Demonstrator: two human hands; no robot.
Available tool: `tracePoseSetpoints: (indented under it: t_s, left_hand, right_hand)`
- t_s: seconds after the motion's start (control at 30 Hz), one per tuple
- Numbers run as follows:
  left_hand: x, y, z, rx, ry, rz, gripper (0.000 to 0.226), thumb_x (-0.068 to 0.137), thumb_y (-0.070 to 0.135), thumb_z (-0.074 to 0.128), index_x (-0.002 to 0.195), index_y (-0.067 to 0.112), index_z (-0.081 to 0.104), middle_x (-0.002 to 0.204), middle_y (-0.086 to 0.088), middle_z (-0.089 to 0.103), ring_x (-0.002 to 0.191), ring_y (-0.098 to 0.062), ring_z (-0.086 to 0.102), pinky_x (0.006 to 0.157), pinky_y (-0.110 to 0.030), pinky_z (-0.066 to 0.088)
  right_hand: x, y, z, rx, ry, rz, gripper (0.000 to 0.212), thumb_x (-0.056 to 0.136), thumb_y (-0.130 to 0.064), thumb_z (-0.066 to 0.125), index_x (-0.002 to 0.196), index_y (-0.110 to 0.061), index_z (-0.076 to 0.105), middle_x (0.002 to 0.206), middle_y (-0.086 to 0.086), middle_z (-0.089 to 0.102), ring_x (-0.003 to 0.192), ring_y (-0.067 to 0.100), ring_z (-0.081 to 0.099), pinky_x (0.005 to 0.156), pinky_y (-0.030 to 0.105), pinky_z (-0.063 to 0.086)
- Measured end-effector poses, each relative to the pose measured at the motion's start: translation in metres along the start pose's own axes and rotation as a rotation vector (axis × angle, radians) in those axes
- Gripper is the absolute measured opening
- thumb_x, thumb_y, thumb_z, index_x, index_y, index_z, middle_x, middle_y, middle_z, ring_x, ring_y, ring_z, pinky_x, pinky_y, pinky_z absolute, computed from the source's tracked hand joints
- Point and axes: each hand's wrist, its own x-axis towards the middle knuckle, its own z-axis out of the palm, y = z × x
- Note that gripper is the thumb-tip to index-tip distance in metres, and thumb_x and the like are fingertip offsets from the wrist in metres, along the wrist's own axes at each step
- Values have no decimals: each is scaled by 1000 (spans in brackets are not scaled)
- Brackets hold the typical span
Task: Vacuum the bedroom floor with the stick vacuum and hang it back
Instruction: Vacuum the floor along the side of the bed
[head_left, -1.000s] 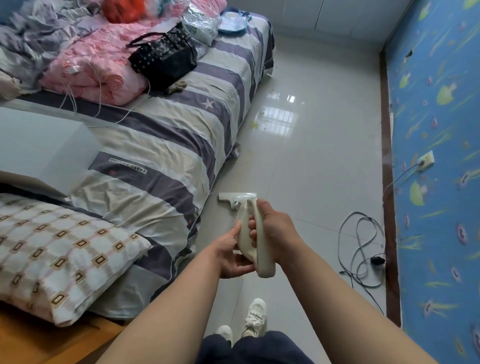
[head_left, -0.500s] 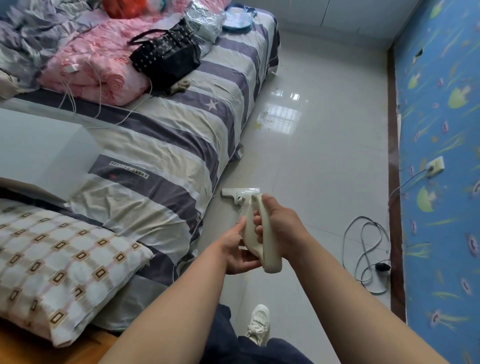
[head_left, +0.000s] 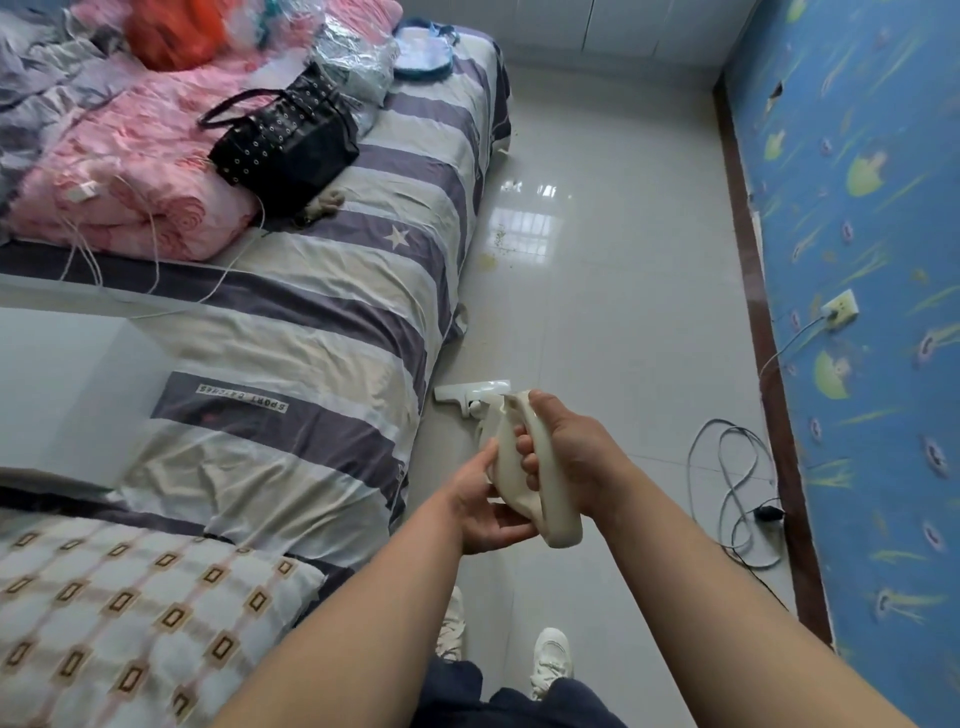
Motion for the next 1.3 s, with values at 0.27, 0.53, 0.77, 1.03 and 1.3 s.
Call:
tracePoseSetpoints:
  t_s: [0.27, 0.53, 0.77, 1.03, 1.3]
  left_hand:
    - [-3, 28, -15, 42, -7, -26, 62, 92, 59, 55, 110, -1, 59, 105, -23, 63, 107, -37, 62, 85, -52, 54]
    - [-6, 44, -26, 47, -12, -37, 61, 92, 59, 54, 108, 0, 58, 103, -23, 63, 101, -36, 63, 86, -53, 53]
    - [-4, 53, -34, 66, -13, -47, 61, 93, 58, 54, 106, 0, 58, 103, -23, 63, 102, -36, 63, 92, -54, 51]
    - [-2, 59, -33, 87, -6, -35, 62, 94, 59, 49, 110, 0, 58, 102, -23, 63, 100, -35, 63, 97, -54, 49]
    - [0, 52, -35, 107, 1, -47, 60, 92, 61, 52, 107, 2, 58, 100, -21, 64, 95, -34, 65, 86, -53, 53]
  right_hand:
    - [8, -6, 23, 16, 18, -7, 44, 99, -46, 54, 80, -7, 60, 54, 1, 54, 40, 13, 45, 41, 23, 39]
    - [14, -9, 42, 28, 39, -17, 45, 99, -45, 54, 78, -6, 60, 53, 1, 54, 39, 13, 45, 41, 22, 39]
    - [16, -10, 52, 42, 55, -15, 44, 100, -44, 53, 78, -6, 59, 52, 1, 53, 38, 13, 45, 41, 22, 39]
    - [20, -12, 55, 57, 59, -14, 44, 100, -45, 53, 79, -6, 59, 52, 1, 53, 37, 13, 45, 39, 23, 39]
    - [16, -4, 49, 62, 51, -16, 44, 100, -45, 52, 80, -6, 59, 53, 1, 52, 39, 13, 44, 41, 22, 40]
